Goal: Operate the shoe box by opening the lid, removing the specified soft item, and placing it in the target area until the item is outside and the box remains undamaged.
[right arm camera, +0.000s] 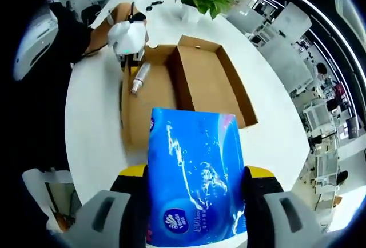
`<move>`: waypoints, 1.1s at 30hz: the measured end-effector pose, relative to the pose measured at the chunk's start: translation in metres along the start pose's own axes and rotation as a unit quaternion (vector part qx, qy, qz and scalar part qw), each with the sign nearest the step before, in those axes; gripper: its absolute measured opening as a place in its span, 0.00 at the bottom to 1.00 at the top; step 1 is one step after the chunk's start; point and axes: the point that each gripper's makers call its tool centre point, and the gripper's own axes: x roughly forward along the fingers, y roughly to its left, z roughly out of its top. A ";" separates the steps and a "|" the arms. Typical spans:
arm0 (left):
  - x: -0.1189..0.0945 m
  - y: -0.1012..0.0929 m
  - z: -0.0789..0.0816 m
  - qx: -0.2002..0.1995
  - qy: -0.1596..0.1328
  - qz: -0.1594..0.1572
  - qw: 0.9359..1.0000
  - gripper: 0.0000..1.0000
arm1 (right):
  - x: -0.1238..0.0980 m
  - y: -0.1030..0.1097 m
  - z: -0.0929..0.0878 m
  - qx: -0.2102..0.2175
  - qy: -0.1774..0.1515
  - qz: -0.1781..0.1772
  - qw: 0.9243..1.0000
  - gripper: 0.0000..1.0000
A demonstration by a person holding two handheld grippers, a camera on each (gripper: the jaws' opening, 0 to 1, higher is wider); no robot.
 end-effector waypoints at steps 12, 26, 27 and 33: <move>0.001 0.000 0.000 -0.013 -0.003 -0.007 1.000 0.05 | 0.027 -0.010 -0.045 0.038 -0.029 0.042 0.998 0.67; 0.001 0.000 0.001 -0.028 0.002 -0.007 1.000 0.06 | 0.058 -0.014 -0.067 -0.018 -0.050 0.076 0.996 0.66; 0.001 0.000 0.001 -0.028 0.002 -0.007 1.000 0.06 | 0.059 -0.011 -0.065 -0.024 -0.057 0.081 0.995 0.66; 0.001 0.000 0.001 -0.035 0.004 -0.011 0.999 0.06 | 0.066 -0.010 -0.070 -0.046 -0.060 0.084 0.994 0.66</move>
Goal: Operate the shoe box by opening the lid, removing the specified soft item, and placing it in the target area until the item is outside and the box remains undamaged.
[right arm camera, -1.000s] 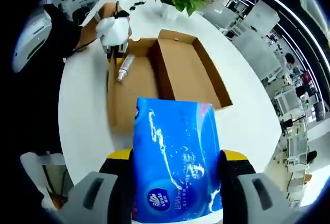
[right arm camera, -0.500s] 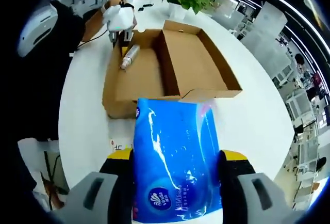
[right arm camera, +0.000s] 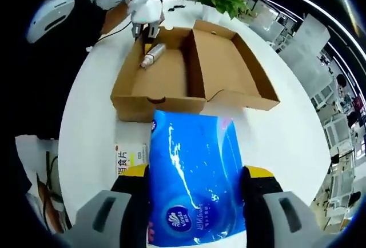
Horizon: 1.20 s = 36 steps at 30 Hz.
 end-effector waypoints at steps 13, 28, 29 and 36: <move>0.000 0.000 -0.001 -0.002 0.000 0.001 1.000 0.06 | 0.005 0.010 -0.007 -0.054 -0.019 0.009 0.998 0.66; 0.001 -0.001 -0.001 -0.003 0.006 0.002 1.000 0.06 | 0.006 0.007 -0.013 -0.061 -0.003 0.000 0.998 0.67; 0.001 -0.001 -0.001 -0.003 0.006 0.002 1.000 0.06 | 0.006 0.006 -0.013 -0.055 -0.001 -0.003 0.998 0.67; 0.001 -0.001 -0.001 -0.001 0.005 0.002 1.000 0.06 | 0.006 0.006 -0.013 -0.053 -0.001 -0.011 0.999 0.67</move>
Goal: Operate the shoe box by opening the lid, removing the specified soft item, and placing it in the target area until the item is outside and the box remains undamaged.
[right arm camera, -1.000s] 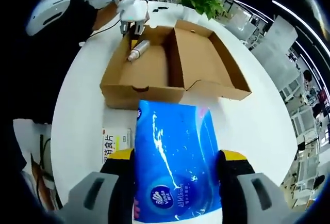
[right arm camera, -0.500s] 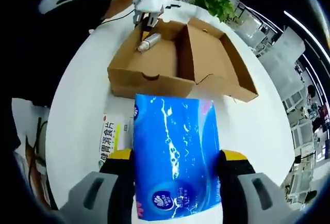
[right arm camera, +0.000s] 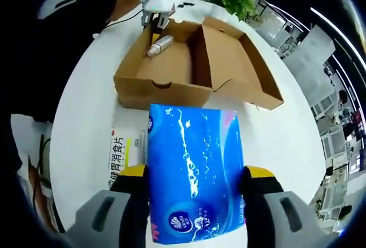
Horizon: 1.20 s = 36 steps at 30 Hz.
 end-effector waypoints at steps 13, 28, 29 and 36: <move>0.000 0.000 0.000 -0.002 0.002 0.000 1.000 0.06 | -0.002 0.000 0.002 -0.007 0.000 -0.001 1.000 0.68; -0.001 0.001 0.000 0.005 -0.002 0.005 1.000 0.06 | -0.051 0.001 0.039 0.025 -0.022 -0.046 0.998 0.54; -0.001 0.001 0.000 0.006 -0.004 0.005 1.000 0.06 | -0.056 0.001 0.046 0.033 -0.025 -0.052 0.998 0.53; -0.001 0.001 0.000 0.015 -0.015 0.005 1.000 0.05 | -0.064 -0.005 0.104 0.086 -0.070 -0.072 0.991 0.53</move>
